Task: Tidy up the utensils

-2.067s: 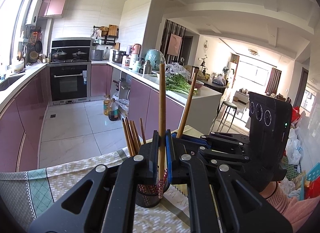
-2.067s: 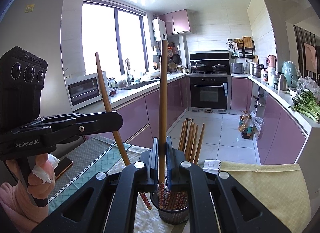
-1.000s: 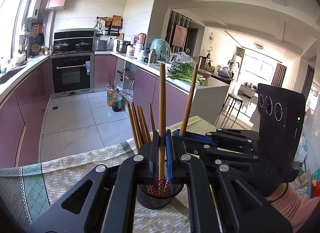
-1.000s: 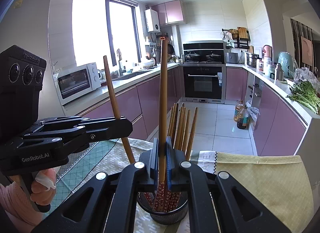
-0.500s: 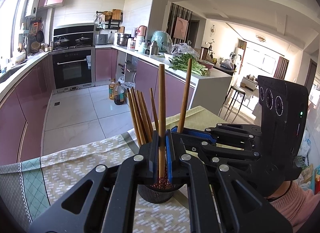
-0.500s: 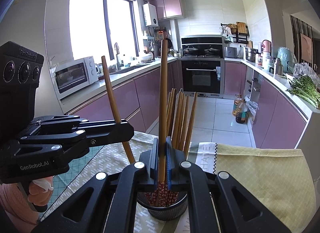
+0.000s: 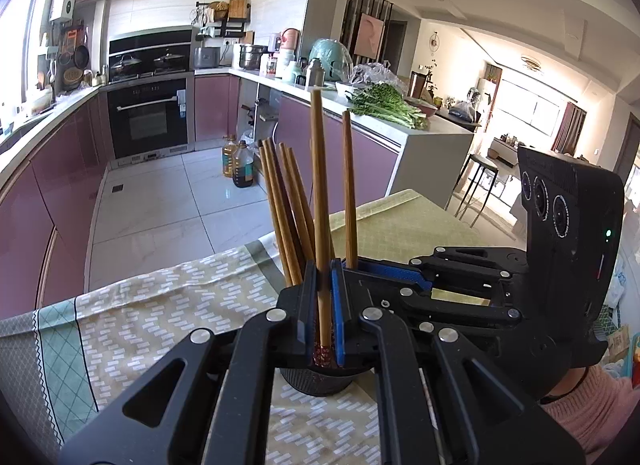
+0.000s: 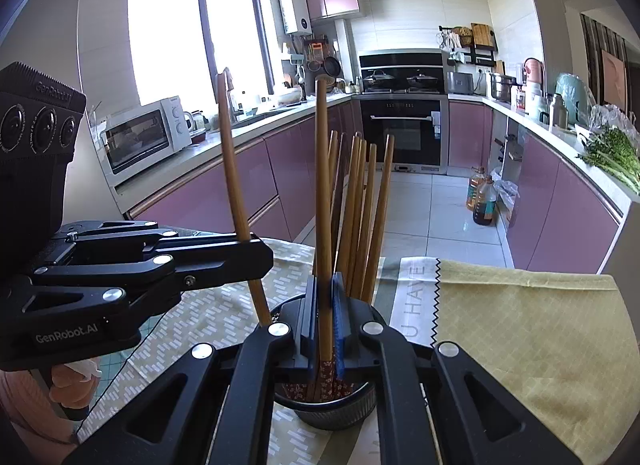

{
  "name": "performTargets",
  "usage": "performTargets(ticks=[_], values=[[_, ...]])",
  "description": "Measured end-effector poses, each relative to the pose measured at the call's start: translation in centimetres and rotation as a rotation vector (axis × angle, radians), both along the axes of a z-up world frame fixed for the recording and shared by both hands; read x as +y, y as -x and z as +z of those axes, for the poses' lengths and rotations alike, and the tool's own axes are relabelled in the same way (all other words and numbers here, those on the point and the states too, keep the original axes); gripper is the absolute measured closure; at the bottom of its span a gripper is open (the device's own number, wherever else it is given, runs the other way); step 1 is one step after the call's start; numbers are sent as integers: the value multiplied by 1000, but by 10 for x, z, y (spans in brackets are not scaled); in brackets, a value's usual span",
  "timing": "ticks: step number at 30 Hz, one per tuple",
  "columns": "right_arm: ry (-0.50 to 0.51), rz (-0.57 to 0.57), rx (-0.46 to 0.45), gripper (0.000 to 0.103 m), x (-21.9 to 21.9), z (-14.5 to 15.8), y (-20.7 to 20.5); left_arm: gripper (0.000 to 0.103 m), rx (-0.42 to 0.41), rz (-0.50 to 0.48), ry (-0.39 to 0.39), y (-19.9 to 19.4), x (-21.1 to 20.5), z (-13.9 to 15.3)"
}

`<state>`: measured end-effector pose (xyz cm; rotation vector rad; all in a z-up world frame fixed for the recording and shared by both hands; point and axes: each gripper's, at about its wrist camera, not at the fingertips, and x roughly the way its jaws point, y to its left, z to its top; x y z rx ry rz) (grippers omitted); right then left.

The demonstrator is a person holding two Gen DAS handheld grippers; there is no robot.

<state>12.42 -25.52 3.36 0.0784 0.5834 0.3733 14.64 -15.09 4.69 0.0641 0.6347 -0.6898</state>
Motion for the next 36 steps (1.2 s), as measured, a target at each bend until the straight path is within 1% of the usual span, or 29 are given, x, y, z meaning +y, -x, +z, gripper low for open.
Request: performTargets(ticks=[3, 8, 10, 12, 13, 14, 15, 16, 17, 18, 19, 20, 21, 22, 23, 24, 25, 26, 28, 36], values=[[-13, -5, 11, 96, -3, -2, -3, 95, 20, 5, 0, -5, 1, -6], [-24, -18, 26, 96, -6, -8, -3, 91, 50, 16, 3, -11, 6, -16], [-16, -25, 20, 89, -6, -8, 0, 86, 54, 28, 14, -11, 11, -19], [-12, -23, 13, 85, -5, -9, 5, 76, 47, 43, 26, -8, 18, -20], [-12, -21, 9, 83, -4, -8, 7, 75, 42, 52, 30, -5, 22, -21], [-13, -20, 0, 80, -4, -8, 11, 70, 32, 65, 36, -2, 27, -21], [-12, -23, -10, 72, -4, -7, 14, 62, 20, 83, 39, 2, 32, -21], [-12, -27, -19, 63, -4, -7, 17, 58, 4, 100, 42, 5, 37, -21], [-11, -30, -30, 60, -4, -6, 21, 54, -22, 122, 43, 11, 42, -19], [-10, -32, -43, 54, -3, -6, 26, 46, -48, 146, 43, 17, 48, -17], [-8, -41, -57, 45, -3, -6, 31, 39, -69, 167, 42, 22, 52, -17], [-7, -46, -66, 42, -3, -6, 34, 27, -100, 197, 45, 29, 58, -16], [-4, -45, -76, 38, -2, -6, 38, 23, -118, 212, 45, 34, 63, -16], [1, -50, -85, 32, -1, -7, 42, 22, -136, 229, 40, 39, 68, -16], [6, -57, -94, 28, 0, -7, 46, 16, -155, 250, 35, 45, 72, -16], [7, -58, -105, 22, 1, -8, 50, 9, -171, 268, 34, 50, 76, -15], [7, -57, -115, 18, 3, -9, 54, 6, -191, 292, 33, 56, 81, -15], [9, -56, -121, 16, 3, -10, 57, 6, -203, 304, 31, 60, 84, -14], [5, -58, -145, 6, 6, -10, 65, 6, -219, 324, 24, 68, 91, -14], [14, -54, -222, 7, 17, -7, 90, 6, -285, 405, 24, 102, 114, -14]])
